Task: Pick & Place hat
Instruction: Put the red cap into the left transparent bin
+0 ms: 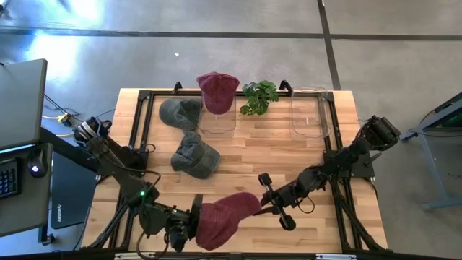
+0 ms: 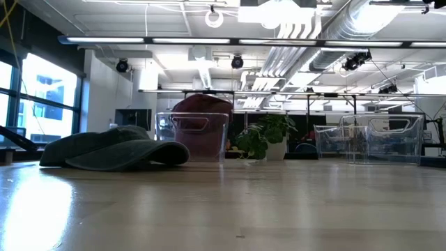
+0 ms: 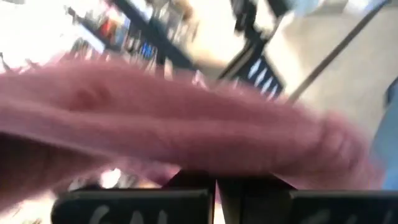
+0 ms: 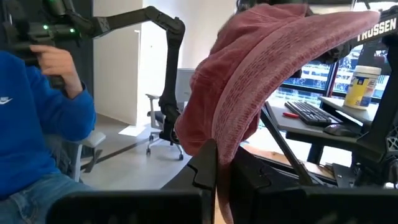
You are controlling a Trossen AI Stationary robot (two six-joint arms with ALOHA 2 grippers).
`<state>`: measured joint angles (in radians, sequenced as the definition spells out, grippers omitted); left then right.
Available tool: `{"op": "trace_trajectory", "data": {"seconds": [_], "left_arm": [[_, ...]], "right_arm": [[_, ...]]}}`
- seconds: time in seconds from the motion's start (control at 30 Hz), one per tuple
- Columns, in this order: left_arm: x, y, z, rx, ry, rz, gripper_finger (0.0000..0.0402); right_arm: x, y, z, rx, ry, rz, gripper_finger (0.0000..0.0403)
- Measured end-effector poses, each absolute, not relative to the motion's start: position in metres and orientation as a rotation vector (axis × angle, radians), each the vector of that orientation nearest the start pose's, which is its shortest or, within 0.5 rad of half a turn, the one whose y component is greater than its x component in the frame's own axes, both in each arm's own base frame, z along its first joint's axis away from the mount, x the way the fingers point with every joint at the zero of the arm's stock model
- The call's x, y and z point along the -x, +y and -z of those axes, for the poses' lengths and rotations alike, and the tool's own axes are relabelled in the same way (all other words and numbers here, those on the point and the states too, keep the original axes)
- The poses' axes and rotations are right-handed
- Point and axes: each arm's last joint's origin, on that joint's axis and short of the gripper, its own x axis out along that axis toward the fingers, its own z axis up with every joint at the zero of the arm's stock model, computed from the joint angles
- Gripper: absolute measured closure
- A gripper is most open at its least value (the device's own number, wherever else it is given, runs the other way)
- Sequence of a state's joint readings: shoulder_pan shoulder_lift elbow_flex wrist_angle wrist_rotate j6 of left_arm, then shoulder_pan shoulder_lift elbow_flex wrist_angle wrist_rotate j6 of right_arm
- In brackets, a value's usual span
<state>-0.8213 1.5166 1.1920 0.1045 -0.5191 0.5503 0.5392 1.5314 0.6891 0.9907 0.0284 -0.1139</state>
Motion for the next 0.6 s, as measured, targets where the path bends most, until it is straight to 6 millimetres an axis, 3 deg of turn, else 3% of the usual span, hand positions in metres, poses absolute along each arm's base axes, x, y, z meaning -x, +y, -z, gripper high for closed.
{"op": "trace_trajectory", "data": {"seconds": [0.2, 0.6], "left_arm": [[-0.233, -0.263, -0.340, -0.692, -0.113, 0.518, 0.0402], [-0.240, -0.265, -0.339, -0.772, -0.165, 0.404, 0.0402]], "right_arm": [[-0.269, 0.160, -0.238, 0.072, -0.163, -0.508, 0.0395], [-0.269, 0.161, -0.236, 0.069, -0.145, -0.519, 0.0395]]}}
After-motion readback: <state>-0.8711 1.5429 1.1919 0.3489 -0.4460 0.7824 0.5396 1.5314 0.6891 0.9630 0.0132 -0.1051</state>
